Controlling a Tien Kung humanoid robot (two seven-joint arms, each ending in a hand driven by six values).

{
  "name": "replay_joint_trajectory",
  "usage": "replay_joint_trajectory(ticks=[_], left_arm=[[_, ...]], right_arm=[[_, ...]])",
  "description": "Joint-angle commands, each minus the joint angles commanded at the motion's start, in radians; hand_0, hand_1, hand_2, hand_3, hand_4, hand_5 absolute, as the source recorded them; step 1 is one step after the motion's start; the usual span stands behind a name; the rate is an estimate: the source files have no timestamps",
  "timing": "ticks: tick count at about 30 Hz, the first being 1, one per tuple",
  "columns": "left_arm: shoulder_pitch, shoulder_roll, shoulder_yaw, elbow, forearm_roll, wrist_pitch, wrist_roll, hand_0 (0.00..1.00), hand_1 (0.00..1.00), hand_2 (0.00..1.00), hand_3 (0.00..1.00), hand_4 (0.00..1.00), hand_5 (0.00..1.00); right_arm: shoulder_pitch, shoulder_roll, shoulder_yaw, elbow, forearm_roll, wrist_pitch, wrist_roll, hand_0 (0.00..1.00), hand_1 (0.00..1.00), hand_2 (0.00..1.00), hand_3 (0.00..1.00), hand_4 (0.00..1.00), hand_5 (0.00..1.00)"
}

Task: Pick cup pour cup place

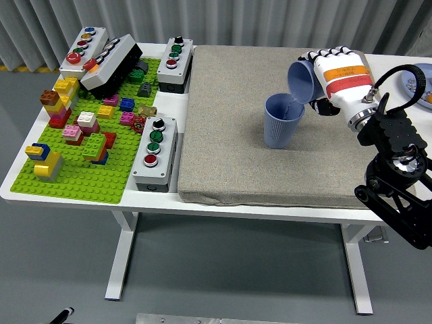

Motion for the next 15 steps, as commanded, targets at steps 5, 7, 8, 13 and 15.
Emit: replay_joint_trajectory(ticks=[5,7,8,13,15], left_arm=[[0.000,0.000,-0.001,0.000,0.000,0.000,0.000,0.838,0.810,0.883,0.790,0.626,0.998],[0.000,0.000,-0.001,0.000,0.001,0.000,0.000,0.838,0.811,0.883,0.790,0.625,0.998],[0.000,0.000,-0.001,0.000,0.001,0.000,0.000,0.838,0.811,0.883,0.790,0.625,0.998],[0.002,0.000,-0.001,0.000,0.001,0.000,0.000,0.838,0.811,0.883,0.790,0.625,0.998],[0.002,0.000,0.000,0.000,0.000,0.000,0.001,0.838,0.811,0.883,0.790,0.625,0.998]], right_arm=[[0.003,-0.005,-0.007,-0.001,-0.002,-0.007,0.002,0.838,0.680,0.553,0.643,0.750,0.069],[0.003,-0.006,-0.010,0.000,-0.005,-0.012,0.002,0.840,0.681,0.553,0.641,0.748,0.068],[0.004,-0.006,-0.011,-0.001,-0.005,-0.012,0.003,0.840,0.681,0.553,0.641,0.748,0.068],[0.004,-0.006,-0.013,-0.001,-0.007,-0.012,0.001,0.842,0.681,0.554,0.641,0.747,0.066],[0.003,-0.006,-0.013,-0.002,-0.008,-0.013,0.001,0.842,0.681,0.554,0.641,0.747,0.066]])
